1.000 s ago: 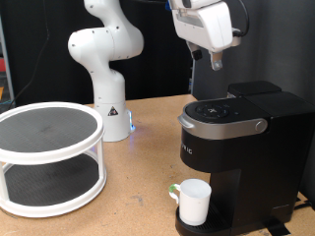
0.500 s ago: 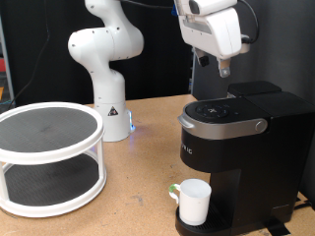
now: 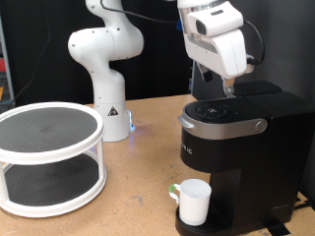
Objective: Make a cup of coffee with the keurig machine
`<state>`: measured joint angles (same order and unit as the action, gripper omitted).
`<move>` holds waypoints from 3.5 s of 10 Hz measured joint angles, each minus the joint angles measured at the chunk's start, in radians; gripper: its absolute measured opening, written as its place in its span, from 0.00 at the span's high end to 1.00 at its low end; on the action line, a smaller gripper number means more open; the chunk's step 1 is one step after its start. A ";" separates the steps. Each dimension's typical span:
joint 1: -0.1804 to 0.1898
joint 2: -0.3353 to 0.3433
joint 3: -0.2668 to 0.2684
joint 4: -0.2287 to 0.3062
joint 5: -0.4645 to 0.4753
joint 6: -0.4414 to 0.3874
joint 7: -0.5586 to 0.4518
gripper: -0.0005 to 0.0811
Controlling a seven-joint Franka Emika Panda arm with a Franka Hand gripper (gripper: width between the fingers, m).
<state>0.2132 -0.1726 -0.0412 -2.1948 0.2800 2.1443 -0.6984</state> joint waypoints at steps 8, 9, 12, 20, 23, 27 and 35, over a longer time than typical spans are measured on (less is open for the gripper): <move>0.000 0.009 0.035 -0.133 -0.007 0.299 0.002 0.91; 0.000 0.007 0.037 -0.146 -0.007 0.328 0.002 0.91; 0.000 -0.001 0.038 -0.166 -0.007 0.342 0.002 0.99; -0.009 -0.001 0.035 -0.151 -0.095 0.252 0.105 0.99; -0.011 0.069 0.008 -0.033 -0.045 0.057 0.109 0.99; -0.018 0.161 -0.027 0.116 0.008 -0.224 0.074 0.99; -0.017 0.106 -0.023 0.010 0.053 0.013 -0.028 0.99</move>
<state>0.1960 -0.0671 -0.0640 -2.1844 0.3332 2.1576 -0.7267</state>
